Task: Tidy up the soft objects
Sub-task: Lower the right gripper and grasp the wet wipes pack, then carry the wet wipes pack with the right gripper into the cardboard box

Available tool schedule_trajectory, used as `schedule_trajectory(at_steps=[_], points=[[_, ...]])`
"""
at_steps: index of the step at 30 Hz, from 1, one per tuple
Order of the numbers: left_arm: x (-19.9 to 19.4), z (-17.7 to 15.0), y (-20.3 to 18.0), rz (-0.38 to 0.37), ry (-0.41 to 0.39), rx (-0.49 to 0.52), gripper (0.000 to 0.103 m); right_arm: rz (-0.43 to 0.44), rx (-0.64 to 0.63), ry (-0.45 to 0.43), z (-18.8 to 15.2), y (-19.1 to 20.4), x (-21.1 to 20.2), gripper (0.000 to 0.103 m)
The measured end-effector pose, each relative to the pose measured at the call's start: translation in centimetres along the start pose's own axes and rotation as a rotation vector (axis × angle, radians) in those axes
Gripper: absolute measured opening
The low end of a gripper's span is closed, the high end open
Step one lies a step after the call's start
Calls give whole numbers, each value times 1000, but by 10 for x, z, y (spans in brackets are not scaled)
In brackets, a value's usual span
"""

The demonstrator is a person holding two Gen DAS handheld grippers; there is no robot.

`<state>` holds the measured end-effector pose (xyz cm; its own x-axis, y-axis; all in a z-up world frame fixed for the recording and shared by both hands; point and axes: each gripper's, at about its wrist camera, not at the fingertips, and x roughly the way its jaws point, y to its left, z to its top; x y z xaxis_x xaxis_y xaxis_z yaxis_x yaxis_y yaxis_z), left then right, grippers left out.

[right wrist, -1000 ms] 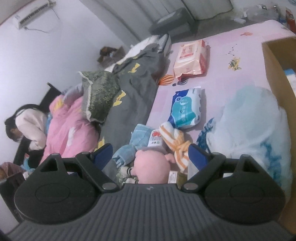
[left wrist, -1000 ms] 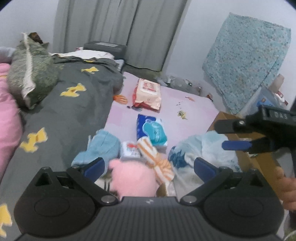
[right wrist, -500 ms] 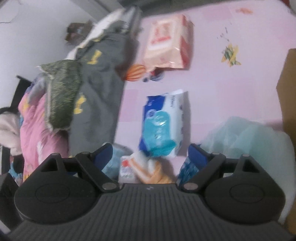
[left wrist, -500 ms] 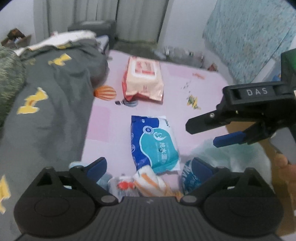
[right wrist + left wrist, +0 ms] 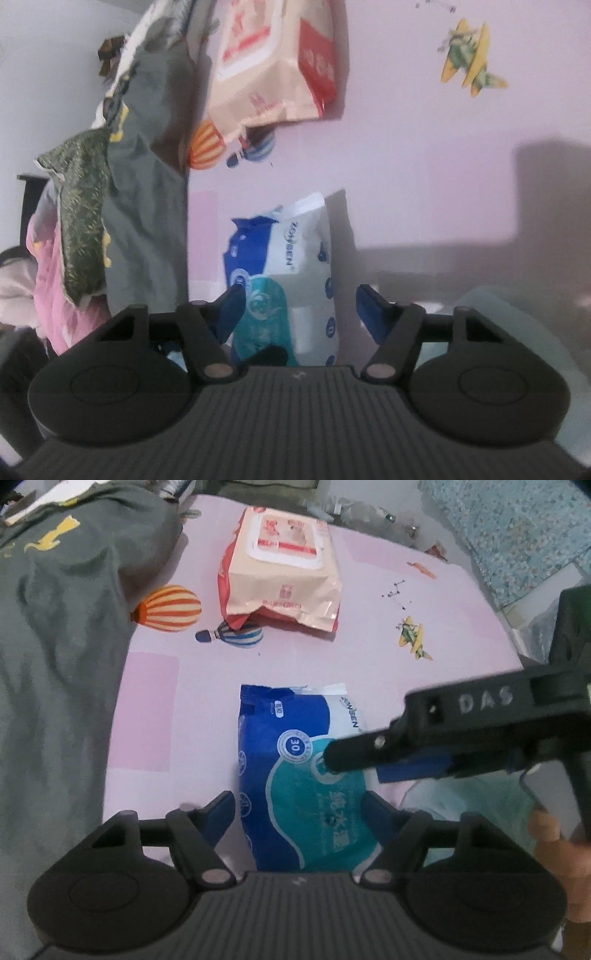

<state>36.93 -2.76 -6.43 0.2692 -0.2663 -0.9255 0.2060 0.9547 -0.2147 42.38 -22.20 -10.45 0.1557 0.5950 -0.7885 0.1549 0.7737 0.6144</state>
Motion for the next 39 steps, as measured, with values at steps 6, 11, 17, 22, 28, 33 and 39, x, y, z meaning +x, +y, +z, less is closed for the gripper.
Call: schedule_trajectory(at_steps=[6, 11, 17, 22, 28, 33, 39], points=[[6, 9, 5, -21, 36, -52, 72, 83, 52, 31, 1, -10, 17, 51], [-4, 11, -2, -2, 6, -57, 68, 95, 26, -4, -2, 3, 17, 45], [-48, 12, -18, 8, -91, -32, 67, 138, -15, -69, -4, 22, -17, 42], [-99, 3, -49, 0, -178, 7, 66, 192, -62, -143, -21, 35, -72, 40], [-147, -26, -122, -36, -260, 111, 67, 258, -96, -253, -68, 16, -164, 39], [-150, -55, -196, -135, -244, 223, 67, 251, -62, -355, -117, -40, -240, 39], [-109, -79, -286, -237, -116, 346, 68, 208, 90, -446, -170, -142, -299, 39]])
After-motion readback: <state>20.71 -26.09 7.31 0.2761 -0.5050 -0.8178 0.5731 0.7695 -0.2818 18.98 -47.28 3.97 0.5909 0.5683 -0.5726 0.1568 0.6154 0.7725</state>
